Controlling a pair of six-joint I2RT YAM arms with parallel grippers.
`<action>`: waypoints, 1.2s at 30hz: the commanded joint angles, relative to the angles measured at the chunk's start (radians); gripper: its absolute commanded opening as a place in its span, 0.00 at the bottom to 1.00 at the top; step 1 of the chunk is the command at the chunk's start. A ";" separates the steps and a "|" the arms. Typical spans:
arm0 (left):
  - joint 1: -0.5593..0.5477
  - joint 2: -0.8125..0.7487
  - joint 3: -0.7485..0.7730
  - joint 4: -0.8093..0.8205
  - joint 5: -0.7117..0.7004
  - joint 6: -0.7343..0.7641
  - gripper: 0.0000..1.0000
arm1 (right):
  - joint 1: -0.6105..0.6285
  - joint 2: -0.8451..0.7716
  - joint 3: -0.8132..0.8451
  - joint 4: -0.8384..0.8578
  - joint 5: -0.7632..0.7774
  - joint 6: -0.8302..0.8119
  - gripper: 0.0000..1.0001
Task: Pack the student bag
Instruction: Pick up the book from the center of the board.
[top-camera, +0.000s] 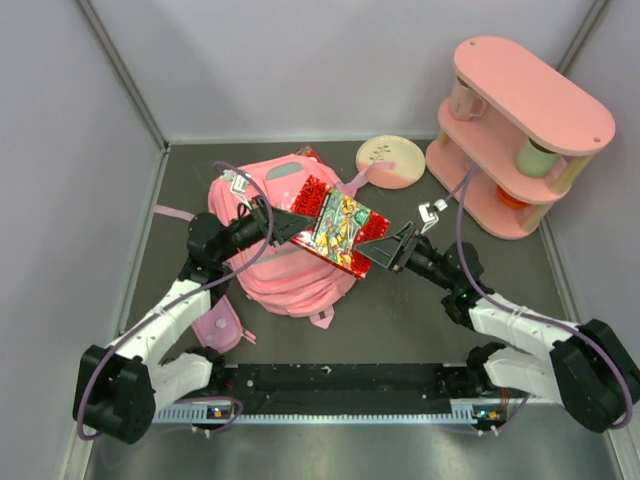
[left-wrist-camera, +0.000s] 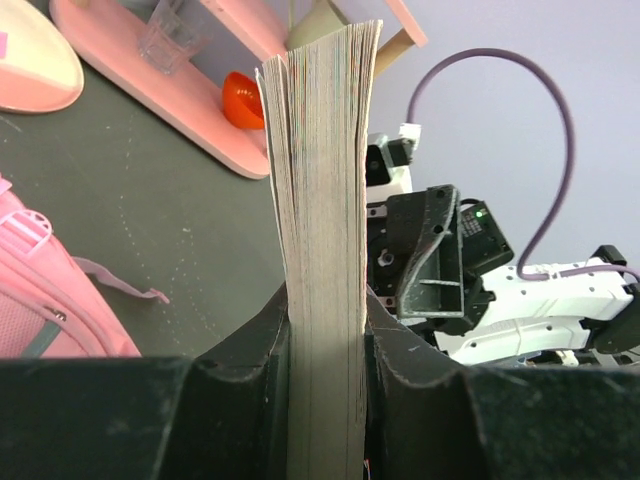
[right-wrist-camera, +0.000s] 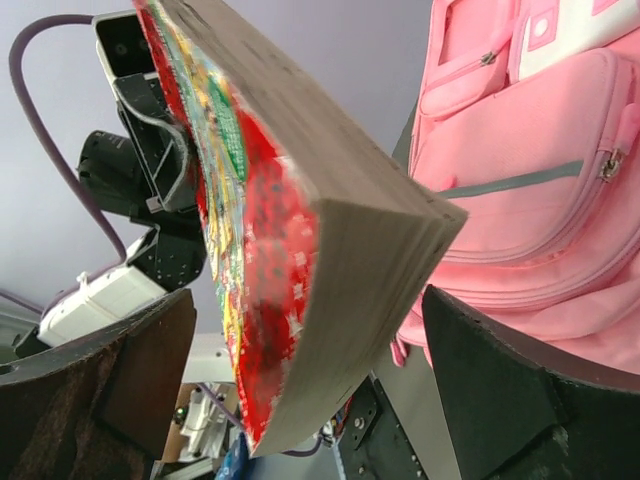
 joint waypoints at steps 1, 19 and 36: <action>0.005 -0.004 -0.002 0.202 0.009 -0.061 0.00 | -0.006 0.087 0.024 0.274 -0.043 0.085 0.92; 0.005 0.030 0.005 0.031 0.020 0.029 0.67 | -0.009 0.095 0.003 0.330 -0.033 0.109 0.00; -0.197 -0.093 0.131 -0.946 -0.491 0.669 0.98 | -0.026 -0.546 0.163 -1.013 0.719 -0.266 0.00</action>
